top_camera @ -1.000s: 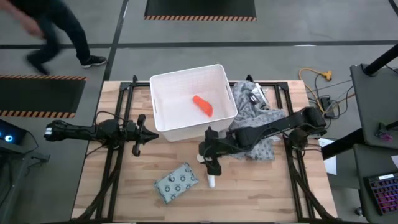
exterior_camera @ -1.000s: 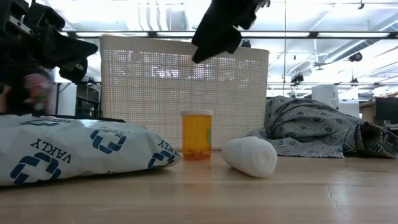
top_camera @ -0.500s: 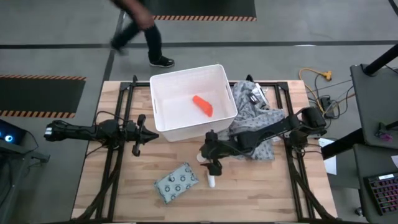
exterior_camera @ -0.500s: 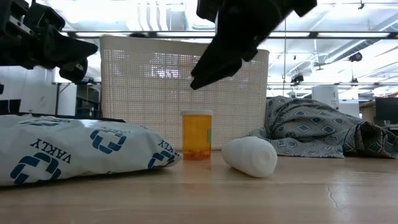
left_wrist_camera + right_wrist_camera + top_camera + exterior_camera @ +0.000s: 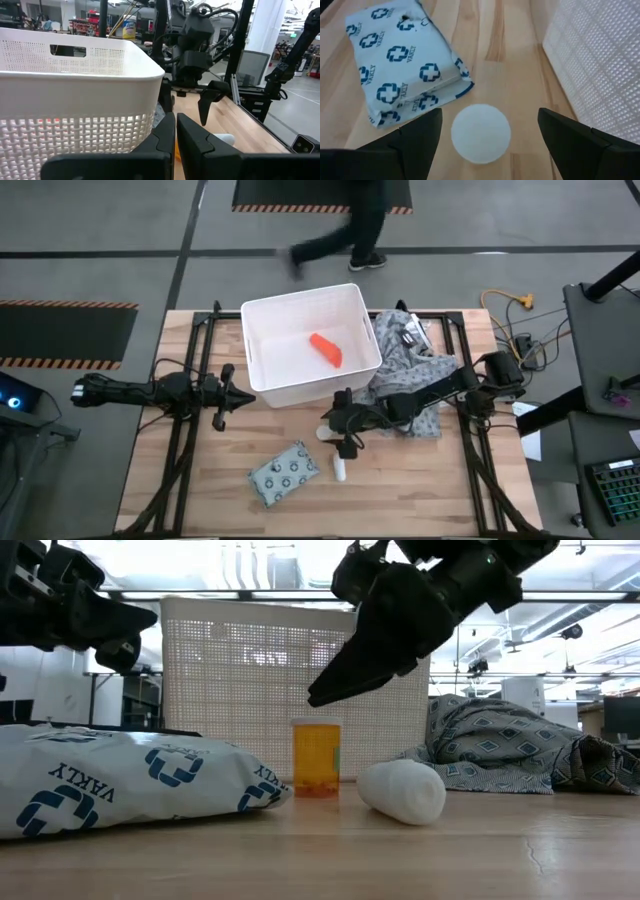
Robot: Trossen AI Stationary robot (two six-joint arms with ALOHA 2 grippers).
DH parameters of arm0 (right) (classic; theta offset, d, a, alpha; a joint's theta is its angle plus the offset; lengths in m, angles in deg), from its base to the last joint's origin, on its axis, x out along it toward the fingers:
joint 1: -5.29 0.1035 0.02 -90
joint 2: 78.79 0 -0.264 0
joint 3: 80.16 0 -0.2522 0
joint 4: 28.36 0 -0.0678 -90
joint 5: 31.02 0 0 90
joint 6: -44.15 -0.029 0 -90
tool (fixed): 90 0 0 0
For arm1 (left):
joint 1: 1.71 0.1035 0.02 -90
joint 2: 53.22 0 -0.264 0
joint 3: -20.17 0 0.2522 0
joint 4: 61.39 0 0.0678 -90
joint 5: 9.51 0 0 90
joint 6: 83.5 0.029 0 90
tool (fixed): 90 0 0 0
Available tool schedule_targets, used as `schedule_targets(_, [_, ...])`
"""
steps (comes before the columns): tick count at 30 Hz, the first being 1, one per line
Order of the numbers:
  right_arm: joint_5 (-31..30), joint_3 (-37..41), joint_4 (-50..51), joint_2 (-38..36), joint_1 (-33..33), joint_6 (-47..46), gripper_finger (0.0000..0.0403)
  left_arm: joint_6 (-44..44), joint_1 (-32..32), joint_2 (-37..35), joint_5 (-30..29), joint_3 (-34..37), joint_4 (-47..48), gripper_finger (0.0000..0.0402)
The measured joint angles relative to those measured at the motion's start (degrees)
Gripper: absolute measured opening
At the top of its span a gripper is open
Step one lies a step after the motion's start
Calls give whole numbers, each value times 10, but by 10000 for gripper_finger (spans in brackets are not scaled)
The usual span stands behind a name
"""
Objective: Pick & place medical supplies in basket/bin
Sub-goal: Put the white medicine bottle into the white bin
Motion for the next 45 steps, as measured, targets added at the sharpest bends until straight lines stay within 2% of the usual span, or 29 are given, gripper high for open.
schedule_targets(7, [0, 8, -15, 0, 0, 42, 320, 0, 0, 0, -4, 0, 0, 0])
schedule_targets(20, [0, 23, -24, 0, 0, 57, 320, 0, 0, 0, -16, 0, 0, 0])
schedule_targets(24, [-4, 23, -35, 24, 0, 69, 320, 0, 0, 0, -16, 0, 0, 0])
schedule_targets(28, [-15, 22, -87, 53, 0, 44, 320, 0, 0, 1, -15, 0, 0, 0])
schedule_targets(36, [-1, 13, -72, 59, 0, 8, 313, 0, 0, 11, -15, 0, -1, 0])
schedule_targets(45, [1, 14, -67, 89, 1, -16, 287, 0, 0, 12, -17, 0, 0, 0])
